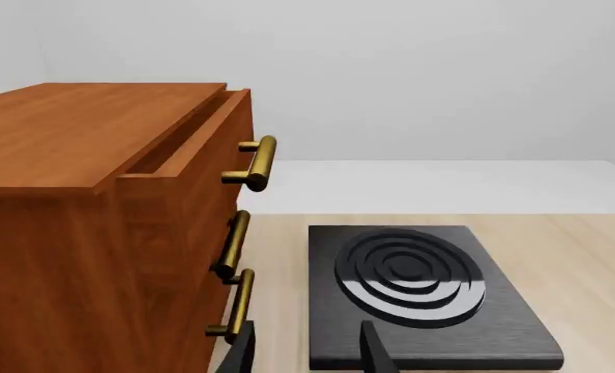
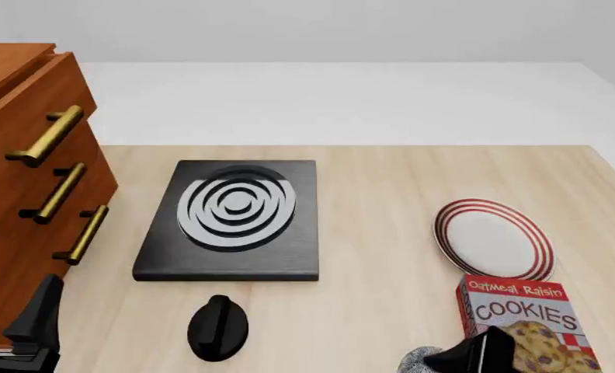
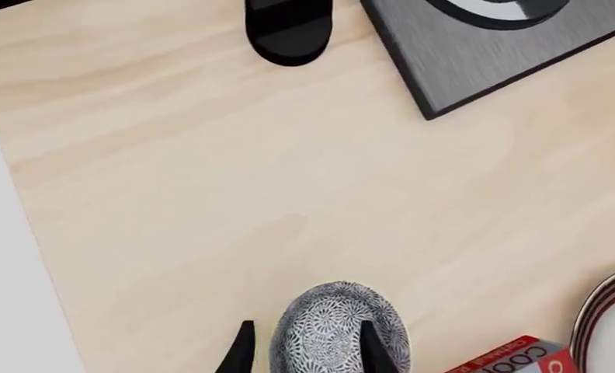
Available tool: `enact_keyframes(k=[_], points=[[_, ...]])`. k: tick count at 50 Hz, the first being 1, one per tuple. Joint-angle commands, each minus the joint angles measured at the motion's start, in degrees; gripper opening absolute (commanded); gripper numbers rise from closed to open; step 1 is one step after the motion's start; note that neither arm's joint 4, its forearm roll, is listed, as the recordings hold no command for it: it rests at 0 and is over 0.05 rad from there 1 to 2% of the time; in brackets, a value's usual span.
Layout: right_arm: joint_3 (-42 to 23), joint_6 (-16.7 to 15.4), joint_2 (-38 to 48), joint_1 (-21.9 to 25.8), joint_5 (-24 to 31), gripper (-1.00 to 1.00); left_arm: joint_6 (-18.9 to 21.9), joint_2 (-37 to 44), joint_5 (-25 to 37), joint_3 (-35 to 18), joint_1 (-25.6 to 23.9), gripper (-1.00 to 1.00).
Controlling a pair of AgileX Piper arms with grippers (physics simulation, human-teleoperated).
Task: Pick the akita bowl on the ramekin and place it on the plate.
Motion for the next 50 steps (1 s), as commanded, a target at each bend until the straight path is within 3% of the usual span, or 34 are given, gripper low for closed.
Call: enact_keyframes(k=[1, 7, 16, 34, 50], points=[[1.9, 3.22, 2.65, 2.19, -3.87, 1.0, 0.0, 0.0, 0.0, 0.0, 0.0, 1.0], [3.55, 3.83, 3.32, 1.81, -5.39, 1.0, 0.0, 0.0, 0.0, 0.0, 0.0, 1.0], [2.71, 2.28, 0.24, -0.44, -2.63, 1.0, 0.0, 0.0, 0.0, 0.0, 0.0, 1.0], [5.84, 6.46, 9.09, 3.55, -12.41, 1.0, 0.0, 0.0, 0.0, 0.0, 0.0, 1.0], [6.55, 6.94, 10.66, 3.75, -14.39, 1.0, 0.0, 0.0, 0.0, 0.0, 0.0, 1.0]])
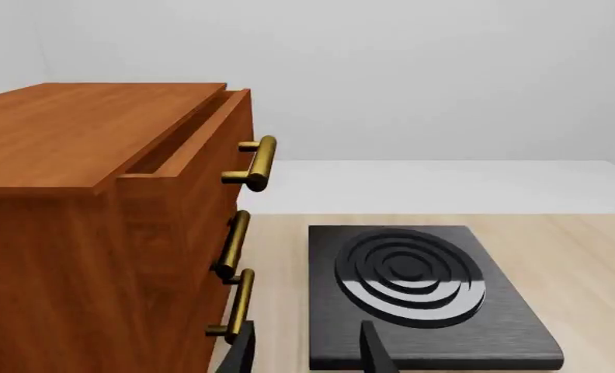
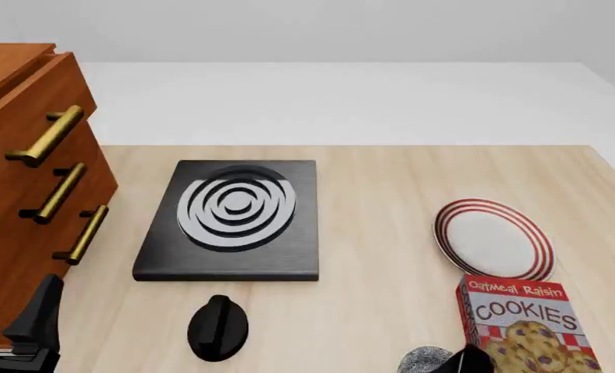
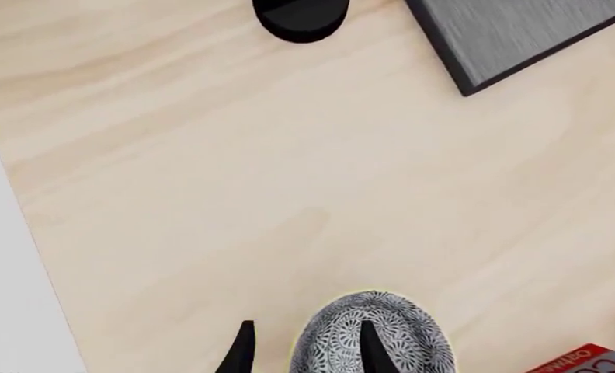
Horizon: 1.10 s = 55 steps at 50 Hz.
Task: Pick the akita bowl on the ramekin and place it on the plate.
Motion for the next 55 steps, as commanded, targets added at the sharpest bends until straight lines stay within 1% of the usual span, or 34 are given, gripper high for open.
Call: enact_keyframes(k=[1, 3, 5, 9, 13, 17, 18, 20, 21, 23, 24, 26, 31, 36, 40, 44, 52, 55], points=[[0.85, 0.8, 1.85, 0.56, -2.16, 1.0, 0.0, 0.0, 0.0, 0.0, 0.0, 1.0], [1.49, 1.02, 2.82, 0.45, -3.24, 1.0, 0.0, 0.0, 0.0, 0.0, 0.0, 1.0], [2.28, 0.53, 3.17, -0.33, -3.98, 1.0, 0.0, 0.0, 0.0, 0.0, 0.0, 1.0], [2.63, 1.31, 4.26, 0.37, -5.0, 1.0, 0.0, 0.0, 0.0, 0.0, 0.0, 1.0], [2.19, 0.34, 2.12, -0.47, -3.19, 1.0, 0.0, 0.0, 0.0, 0.0, 0.0, 1.0], [1.66, 0.57, 1.88, 0.08, -2.59, 1.0, 0.0, 0.0, 0.0, 0.0, 0.0, 1.0], [1.72, 0.98, 2.3, 0.23, -2.82, -1.0, 0.0, 0.0, 0.0, 0.0, 0.0, 1.0], [1.68, 0.61, 0.57, -0.3, -1.8, -1.0, 0.0, 0.0, 0.0, 0.0, 0.0, 1.0], [2.23, -0.93, -2.39, -2.96, 0.41, -1.0, 0.0, 0.0, 0.0, 0.0, 0.0, 1.0], [1.38, -0.51, -2.82, -2.12, 1.24, -1.0, 0.0, 0.0, 0.0, 0.0, 0.0, 1.0], [1.06, -1.19, -4.23, -2.69, 2.5, -1.0, 0.0, 0.0, 0.0, 0.0, 0.0, 1.0], [-0.19, -1.1, -5.87, -2.41, 4.74, -1.0, 0.0, 0.0, 0.0, 0.0, 0.0, 1.0], [-0.27, -1.78, -6.83, -2.99, 5.9, -1.0, 0.0, 0.0, 0.0, 0.0, 0.0, 1.0], [-1.92, -2.68, -9.74, -3.7, 9.57, -1.0, 0.0, 0.0, 0.0, 0.0, 0.0, 1.0], [-3.09, -3.79, -13.18, -4.92, 13.5, -1.0, 0.0, 0.0, 0.0, 0.0, 0.0, 1.0], [-4.13, -4.65, -15.26, -5.54, 16.28, -1.0, 0.0, 0.0, 0.0, 0.0, 0.0, 1.0], [-6.3, -6.14, -15.98, -5.72, 18.7, -1.0, 0.0, 0.0, 0.0, 0.0, 0.0, 1.0], [-7.18, -7.93, -17.8, -7.04, 20.99, -1.0, 0.0, 0.0, 0.0, 0.0, 0.0, 1.0]])
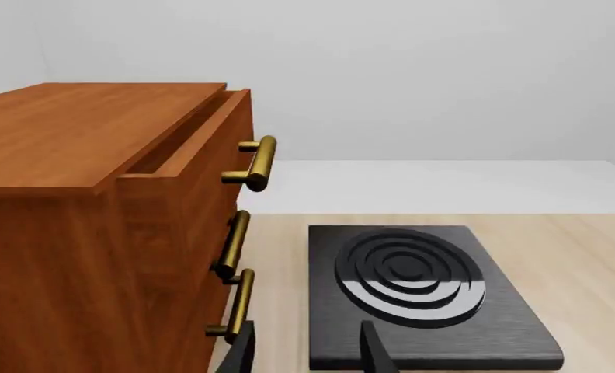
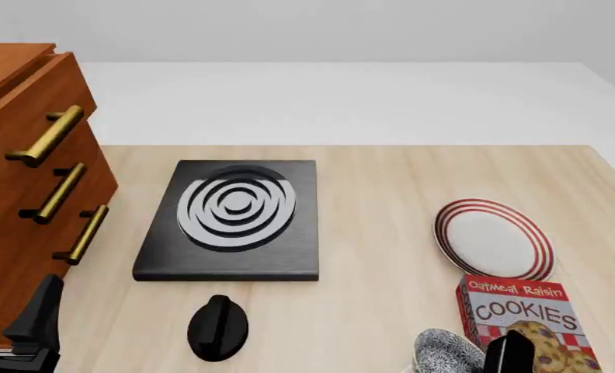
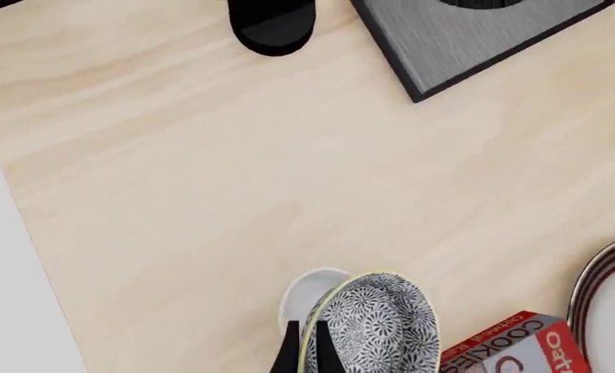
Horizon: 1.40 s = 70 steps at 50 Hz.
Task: Pick the akita bowl on the ramekin and place it on the plate.
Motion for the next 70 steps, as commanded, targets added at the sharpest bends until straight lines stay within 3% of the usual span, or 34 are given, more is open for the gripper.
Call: enact_keyframes(k=[1, 5, 14, 21, 26, 37, 44, 46, 54, 58, 66, 70], points=[[-3.27, -3.17, -4.55, -2.17, 6.33, -1.0, 0.0, 0.0, 0.0, 0.0, 0.0, 1.0], [-4.48, -5.52, -7.0, -3.65, 9.59, -1.0, 0.0, 0.0, 0.0, 0.0, 0.0, 1.0], [-7.59, -7.51, -9.35, -4.86, 13.38, -1.0, 0.0, 0.0, 0.0, 0.0, 0.0, 1.0], [-10.02, -10.06, -11.19, -8.35, 15.48, -1.0, 0.0, 0.0, 0.0, 0.0, 0.0, 1.0], [-11.38, -10.19, -8.07, -8.24, 13.88, -1.0, 0.0, 0.0, 0.0, 0.0, 0.0, 1.0], [-16.15, -13.35, -1.79, -13.08, 10.76, -1.0, 0.0, 0.0, 0.0, 0.0, 0.0, 1.0], [-19.89, -15.47, 1.4, -19.94, 8.07, -1.0, 0.0, 0.0, 0.0, 0.0, 0.0, 1.0], [-20.14, -17.67, 2.22, -22.79, 7.34, -1.0, 0.0, 0.0, 0.0, 0.0, 0.0, 1.0], [-24.22, -15.77, 7.55, -25.76, 4.52, -1.0, 0.0, 0.0, 0.0, 0.0, 0.0, 1.0], [-24.37, -16.27, 9.9, -27.82, 2.53, -1.0, 0.0, 0.0, 0.0, 0.0, 0.0, 1.0], [-25.59, -14.49, 14.54, -34.45, -2.97, -1.0, 0.0, 0.0, 0.0, 0.0, 0.0, 1.0], [-26.47, -15.37, 17.42, -38.77, -5.54, -1.0, 0.0, 0.0, 0.0, 0.0, 0.0, 1.0]])
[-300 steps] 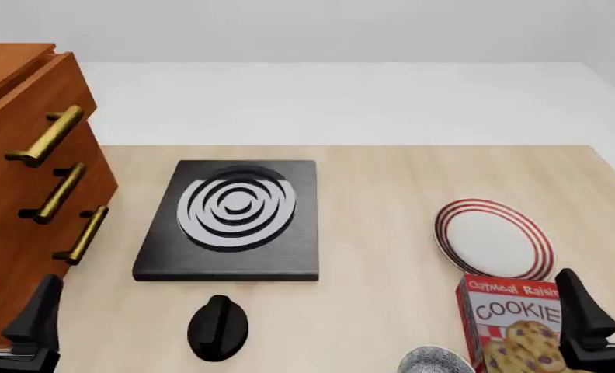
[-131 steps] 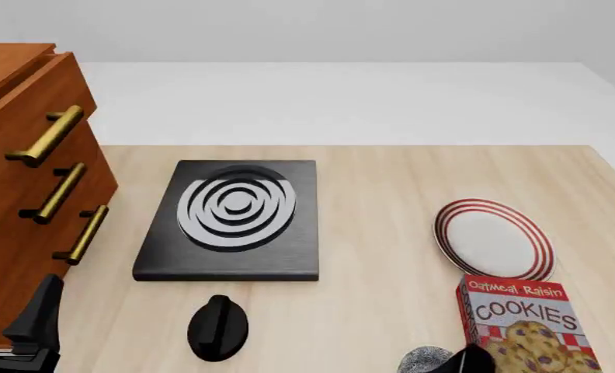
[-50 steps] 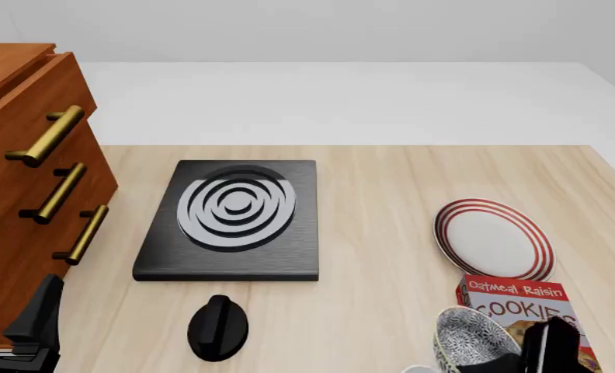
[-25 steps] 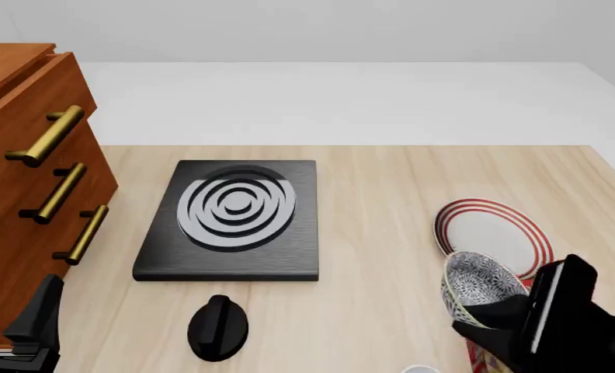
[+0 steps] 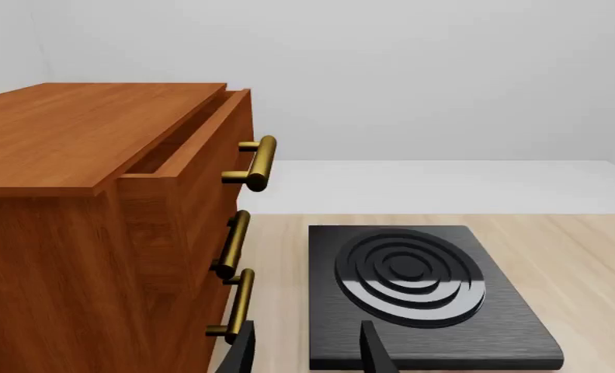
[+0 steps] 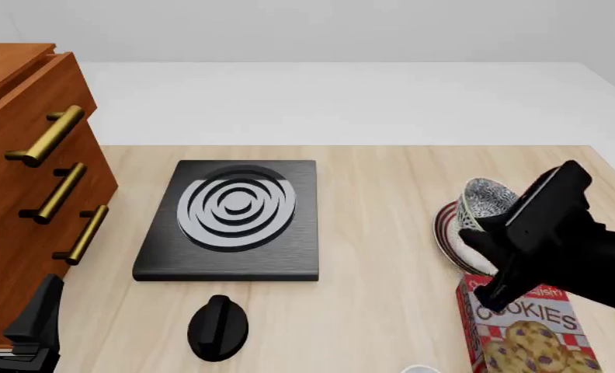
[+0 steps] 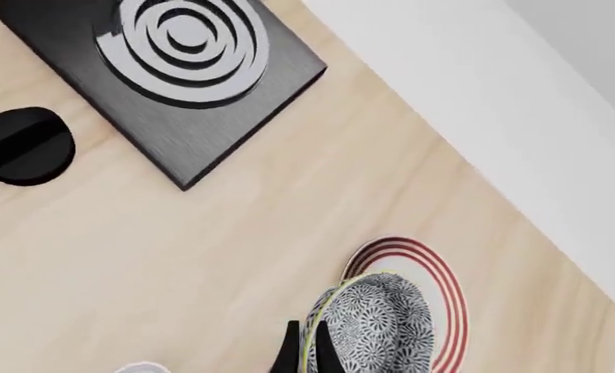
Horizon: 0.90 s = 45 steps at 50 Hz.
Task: Pick the akita bowl on the ramekin and place it on the plate.
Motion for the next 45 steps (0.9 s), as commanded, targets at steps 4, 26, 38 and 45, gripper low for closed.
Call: enact_keyframes(k=[4, 26, 38, 45], points=[[-2.74, 1.15, 9.43, -9.54, -7.84, -1.0, 0.0, 0.0, 0.0, 0.0, 0.0, 1.0], [-4.6, 4.01, 25.06, -20.91, -17.16, -1.0, 0.0, 0.0, 0.0, 0.0, 0.0, 1.0], [-2.96, 2.99, 31.98, -24.07, -21.98, -1.0, 0.0, 0.0, 0.0, 0.0, 0.0, 1.0], [-3.32, 2.84, 34.34, -23.48, -22.47, -1.0, 0.0, 0.0, 0.0, 0.0, 0.0, 1.0]])
